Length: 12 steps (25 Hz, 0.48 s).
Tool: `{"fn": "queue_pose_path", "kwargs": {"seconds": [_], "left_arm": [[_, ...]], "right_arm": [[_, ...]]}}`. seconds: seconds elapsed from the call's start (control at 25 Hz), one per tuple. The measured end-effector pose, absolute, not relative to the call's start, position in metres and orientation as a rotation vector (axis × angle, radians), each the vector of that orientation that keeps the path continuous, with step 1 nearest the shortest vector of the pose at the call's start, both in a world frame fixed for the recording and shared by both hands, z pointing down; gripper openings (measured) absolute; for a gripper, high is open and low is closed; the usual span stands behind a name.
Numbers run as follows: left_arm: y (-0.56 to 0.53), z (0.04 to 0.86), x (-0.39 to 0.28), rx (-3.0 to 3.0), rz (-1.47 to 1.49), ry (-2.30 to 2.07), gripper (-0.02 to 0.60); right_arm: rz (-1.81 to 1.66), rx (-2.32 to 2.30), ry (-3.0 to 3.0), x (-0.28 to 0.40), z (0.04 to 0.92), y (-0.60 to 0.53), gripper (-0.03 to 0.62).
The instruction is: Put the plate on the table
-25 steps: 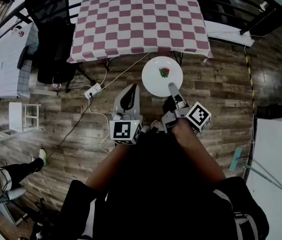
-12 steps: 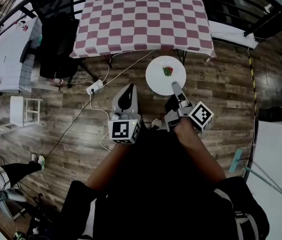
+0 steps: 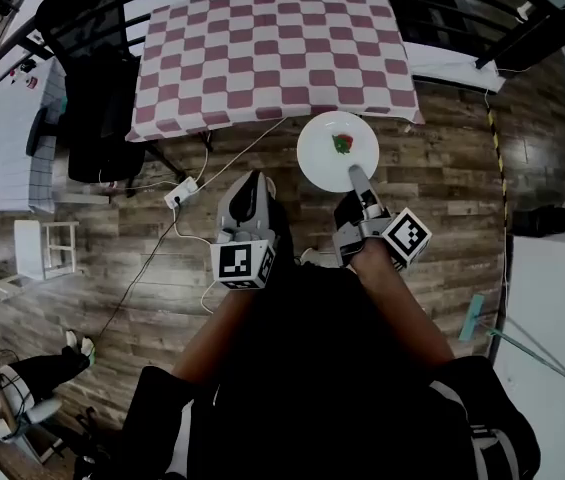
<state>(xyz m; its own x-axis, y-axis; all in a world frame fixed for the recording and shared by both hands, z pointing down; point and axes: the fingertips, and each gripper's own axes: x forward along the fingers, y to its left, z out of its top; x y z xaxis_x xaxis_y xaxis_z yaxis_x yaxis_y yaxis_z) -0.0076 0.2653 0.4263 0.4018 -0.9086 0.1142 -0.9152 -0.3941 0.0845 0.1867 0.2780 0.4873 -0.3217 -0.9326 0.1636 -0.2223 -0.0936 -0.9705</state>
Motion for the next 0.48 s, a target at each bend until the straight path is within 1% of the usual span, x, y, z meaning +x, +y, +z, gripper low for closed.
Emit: {"fn": "queue_pose_path", "kwargs": {"seconds": [0.2, 0.48], "left_arm": [[0.219, 0.425, -0.006, 2.521, 0.059, -1.636, 0.008], [0.133, 0.422, -0.03, 2.526, 0.043, -1.615, 0.008]], "right_arm": [[-1.488, -1.302, 1.533, 0.186, 0.492, 0.241, 0.02], [-1.493, -1.289, 1.539, 0.164, 0.486, 0.163, 0.018]]}}
